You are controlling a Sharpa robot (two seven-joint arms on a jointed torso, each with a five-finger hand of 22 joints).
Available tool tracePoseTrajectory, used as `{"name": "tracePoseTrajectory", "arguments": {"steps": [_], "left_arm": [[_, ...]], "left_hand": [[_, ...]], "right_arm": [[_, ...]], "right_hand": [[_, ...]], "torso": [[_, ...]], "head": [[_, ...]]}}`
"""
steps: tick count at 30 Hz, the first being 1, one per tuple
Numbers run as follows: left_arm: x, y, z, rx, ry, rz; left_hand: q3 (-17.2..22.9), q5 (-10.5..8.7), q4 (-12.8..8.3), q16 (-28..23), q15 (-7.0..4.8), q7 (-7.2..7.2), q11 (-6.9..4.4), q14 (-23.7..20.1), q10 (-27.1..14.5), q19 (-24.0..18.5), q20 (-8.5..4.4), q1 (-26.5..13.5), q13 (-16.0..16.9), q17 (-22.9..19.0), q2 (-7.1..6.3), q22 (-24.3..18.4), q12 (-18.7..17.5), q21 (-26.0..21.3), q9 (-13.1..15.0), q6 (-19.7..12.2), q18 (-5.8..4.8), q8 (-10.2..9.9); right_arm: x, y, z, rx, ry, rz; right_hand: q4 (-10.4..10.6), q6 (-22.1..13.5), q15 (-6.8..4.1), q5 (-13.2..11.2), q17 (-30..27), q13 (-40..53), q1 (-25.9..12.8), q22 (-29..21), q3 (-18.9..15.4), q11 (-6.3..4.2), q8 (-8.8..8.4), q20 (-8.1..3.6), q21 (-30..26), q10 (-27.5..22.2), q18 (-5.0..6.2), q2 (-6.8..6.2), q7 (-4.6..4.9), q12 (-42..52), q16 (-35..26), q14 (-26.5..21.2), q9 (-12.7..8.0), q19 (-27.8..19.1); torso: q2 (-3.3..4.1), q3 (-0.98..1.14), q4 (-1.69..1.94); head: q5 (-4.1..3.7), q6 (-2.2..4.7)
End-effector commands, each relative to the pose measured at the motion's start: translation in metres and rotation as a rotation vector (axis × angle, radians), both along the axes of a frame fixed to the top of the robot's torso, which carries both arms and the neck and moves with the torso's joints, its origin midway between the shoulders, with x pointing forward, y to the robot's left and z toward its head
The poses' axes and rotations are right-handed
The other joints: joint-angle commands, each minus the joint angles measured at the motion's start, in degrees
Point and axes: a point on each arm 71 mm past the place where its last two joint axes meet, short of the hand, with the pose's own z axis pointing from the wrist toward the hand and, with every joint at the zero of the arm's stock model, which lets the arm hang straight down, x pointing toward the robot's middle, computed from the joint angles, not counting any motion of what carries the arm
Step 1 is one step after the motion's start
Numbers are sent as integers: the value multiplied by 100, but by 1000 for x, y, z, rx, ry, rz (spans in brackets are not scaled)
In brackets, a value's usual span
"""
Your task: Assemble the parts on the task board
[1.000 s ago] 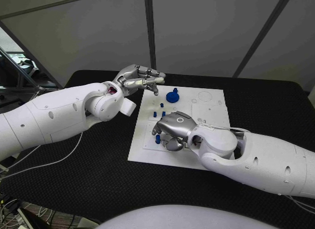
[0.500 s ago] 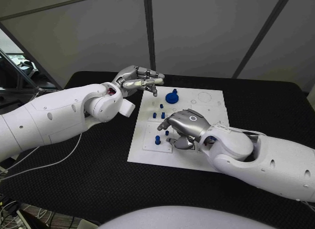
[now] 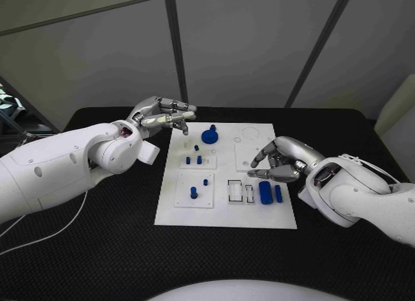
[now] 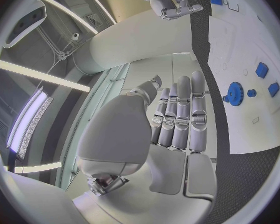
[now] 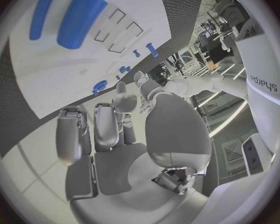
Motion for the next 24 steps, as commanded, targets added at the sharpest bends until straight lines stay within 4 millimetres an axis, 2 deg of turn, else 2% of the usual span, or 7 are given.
{"name": "tracePoseTrajectory", "arguments": {"steps": [1, 3, 4, 6, 10, 18, 24], "left_arm": [[0, -1, 1, -14, 5, -3], [0, -1, 0, -15, 7, -2], [0, -1, 0, -15, 8, -2], [0, 0, 0, -15, 10, -1], [0, 0, -1, -16, 10, 0], [0, -1, -1, -16, 12, -1], [0, 1, -2, -14, 11, 3]], "left_hand": [[-35, -26, 13, -19, 13, 15, 32, 17, 9, 42, 17, -8, 9, -6, 5, -7, -24, -31, 10, -6, -77, -19], [-35, -26, 13, -19, 13, 15, 32, 17, 9, 42, 17, -8, 9, -6, 5, -7, -24, -31, 10, -6, -77, -19], [-35, -26, 13, -19, 13, 15, 32, 17, 9, 42, 17, -8, 9, -6, 5, -7, -24, -31, 10, -6, -77, -19], [-35, -26, 13, -19, 13, 15, 32, 17, 9, 42, 17, -8, 9, -6, 5, -7, -24, -31, 10, -6, -77, -19], [-39, -26, 15, -20, 14, 15, 32, 17, 10, 44, 17, -12, 9, -6, 4, -11, -25, -34, 10, -5, -77, -20], [-39, -26, 15, -20, 14, 15, 32, 17, 10, 44, 17, -12, 9, -6, 4, -11, -25, -34, 10, -5, -77, -20], [-38, -25, 15, -22, 14, 15, 31, 18, 11, 46, 17, -10, 10, -6, 6, -13, -25, -37, 11, -4, -77, -20]], "right_arm": [[-1, -13, -6, 94, 166, -120], [-3, -21, -6, 78, 174, -154], [-3, -23, -7, 72, 175, -164], [-6, -31, -9, 52, 183, -204], [-10, -36, -14, 19, 197, -240], [-12, -37, -22, -54, 214, -276], [-16, -34, -30, -104, 236, -281]], "right_hand": [[146, -56, -18, 34, 524, 1180, 55, 878, -183, -18, 43, -29, 148, 57, -112, 51, -25, 1043, 433, 387, 266, 281], [291, -130, -53, 38, 873, 1619, 135, 1137, -320, -41, 52, 5, 301, 33, -174, 28, 10, 1429, 717, 421, 532, 408], [315, -125, -40, 37, 931, 1666, 136, 1188, -331, -23, 60, -3, 330, 34, -186, 35, -10, 1466, 759, 427, 567, 433], [464, -182, -17, 43, 1193, 1890, 236, 1385, -399, 9, 76, -15, 442, 28, -231, 41, -46, 1646, 957, 452, 864, 530], [554, -237, -26, 45, 1345, 2015, 245, 1495, -455, 10, 65, 8, 503, 60, -259, 0, -22, 1746, 1065, 476, 1017, 588], [701, -331, -11, 104, 1501, 2209, 259, 1505, -513, 34, 26, 24, 508, 122, -261, -33, 1, 1892, 1175, 501, 1258, 592], [878, -341, -5, 118, 1543, 2252, 106, 1505, -676, 29, 22, 31, 508, 129, -261, -115, -8, 1918, 1205, 506, 1425, 592]], "torso": [[-28, -24, -42], [-31, -24, -56], [-31, -23, -60], [-29, -26, -57], [-33, -39, -45], [-30, -32, -20], [-25, -29, -35]], "head": [[-151, 15], [-167, 0], [-168, -1], [-209, -15], [-262, -30], [-287, -48], [-267, -58]]}}
